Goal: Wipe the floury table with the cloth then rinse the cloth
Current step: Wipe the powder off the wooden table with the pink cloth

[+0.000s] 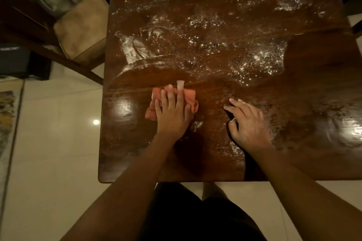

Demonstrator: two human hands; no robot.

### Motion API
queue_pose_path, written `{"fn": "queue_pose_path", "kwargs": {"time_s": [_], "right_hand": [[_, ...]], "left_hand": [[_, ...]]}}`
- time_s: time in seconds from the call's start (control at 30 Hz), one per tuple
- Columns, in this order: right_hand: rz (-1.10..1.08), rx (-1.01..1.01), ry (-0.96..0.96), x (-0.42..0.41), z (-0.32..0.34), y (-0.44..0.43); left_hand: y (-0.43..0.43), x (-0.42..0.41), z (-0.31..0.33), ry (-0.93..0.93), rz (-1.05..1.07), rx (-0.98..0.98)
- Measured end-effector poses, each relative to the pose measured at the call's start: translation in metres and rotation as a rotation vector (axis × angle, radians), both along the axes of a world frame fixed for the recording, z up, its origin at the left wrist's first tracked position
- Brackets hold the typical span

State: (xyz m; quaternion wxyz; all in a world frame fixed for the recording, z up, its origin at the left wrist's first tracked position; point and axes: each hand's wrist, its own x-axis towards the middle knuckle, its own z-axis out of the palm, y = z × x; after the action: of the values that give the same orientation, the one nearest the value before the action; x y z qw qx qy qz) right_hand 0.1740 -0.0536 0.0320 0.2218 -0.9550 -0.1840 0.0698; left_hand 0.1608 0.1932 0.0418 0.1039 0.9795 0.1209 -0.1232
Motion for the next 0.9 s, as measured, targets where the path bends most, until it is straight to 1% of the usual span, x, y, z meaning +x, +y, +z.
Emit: {"fn": "queue_pose_path", "kwargs": {"time_s": [0.07,0.1,0.13,0.2,0.27,0.3,0.33,0.37,0.4,0.43,0.5,0.53,0.57,0.6,0.63,0.67,0.73,0.8,0.83,0.87,0.9], "right_hand": [[-0.009,0.014,-0.003,-0.001,0.001,0.0],[-0.013,0.019,-0.004,-0.001,0.001,0.0],[-0.017,0.021,-0.005,-0.001,0.002,0.0],[-0.018,0.025,-0.009,0.0,0.001,0.0],[-0.014,0.028,-0.007,0.001,0.0,-0.001],[-0.011,0.026,-0.001,0.001,0.0,-0.001],[-0.008,0.021,0.006,0.001,-0.001,-0.001],[-0.005,0.013,0.013,0.0,-0.001,-0.001],[-0.006,0.004,0.017,0.0,-0.001,-0.001],[-0.009,-0.007,0.017,0.0,0.0,0.0],[-0.011,-0.032,0.009,0.0,0.003,0.001],[-0.013,-0.046,0.007,-0.001,0.004,0.002],[-0.018,-0.059,0.01,-0.001,0.006,0.002],[-0.022,-0.073,0.013,-0.002,0.007,0.002],[-0.022,-0.087,0.014,-0.003,0.008,0.002],[-0.019,-0.099,0.011,-0.003,0.009,0.003],[-0.01,-0.115,-0.002,-0.004,0.01,0.003],[-0.02,-0.111,-0.013,-0.004,0.01,0.003],[-0.024,-0.109,-0.021,-0.004,0.01,0.003],[-0.026,-0.11,-0.028,-0.003,0.009,0.003],[-0.025,-0.113,-0.032,-0.003,0.008,0.003]], "left_hand": [[-0.012,0.021,-0.003,0.017,0.113,-0.008],[-0.022,0.022,-0.002,0.022,0.098,-0.008],[-0.03,0.016,-0.001,0.019,0.0,0.002],[-0.033,-0.013,0.001,0.013,-0.36,0.008],[-0.009,-0.047,0.003,0.035,-0.673,0.004],[0.011,-0.06,0.004,0.049,-0.759,0.001],[0.032,-0.07,0.006,0.059,-0.777,0.0],[0.054,-0.078,0.006,0.058,-0.726,0.006],[0.074,-0.082,0.008,0.045,-0.616,0.02],[0.093,-0.085,0.009,0.037,-0.45,0.035],[0.115,-0.089,0.011,0.033,-0.045,0.011],[0.114,-0.092,0.012,0.026,0.128,-0.01],[0.105,-0.097,0.011,0.021,0.239,-0.006],[0.088,-0.105,0.01,0.019,0.285,0.019],[0.067,-0.118,0.009,0.014,0.266,0.041],[0.044,-0.135,0.009,0.013,0.196,0.041],[0.009,-0.174,0.008,0.026,-0.029,0.014],[0.013,-0.191,0.006,0.014,-0.257,0.012],[0.029,-0.184,0.006,-0.005,-0.299,0.005],[0.047,-0.174,0.004,-0.029,-0.282,0.017],[0.066,-0.163,-0.001,-0.058,-0.198,0.042]]}}
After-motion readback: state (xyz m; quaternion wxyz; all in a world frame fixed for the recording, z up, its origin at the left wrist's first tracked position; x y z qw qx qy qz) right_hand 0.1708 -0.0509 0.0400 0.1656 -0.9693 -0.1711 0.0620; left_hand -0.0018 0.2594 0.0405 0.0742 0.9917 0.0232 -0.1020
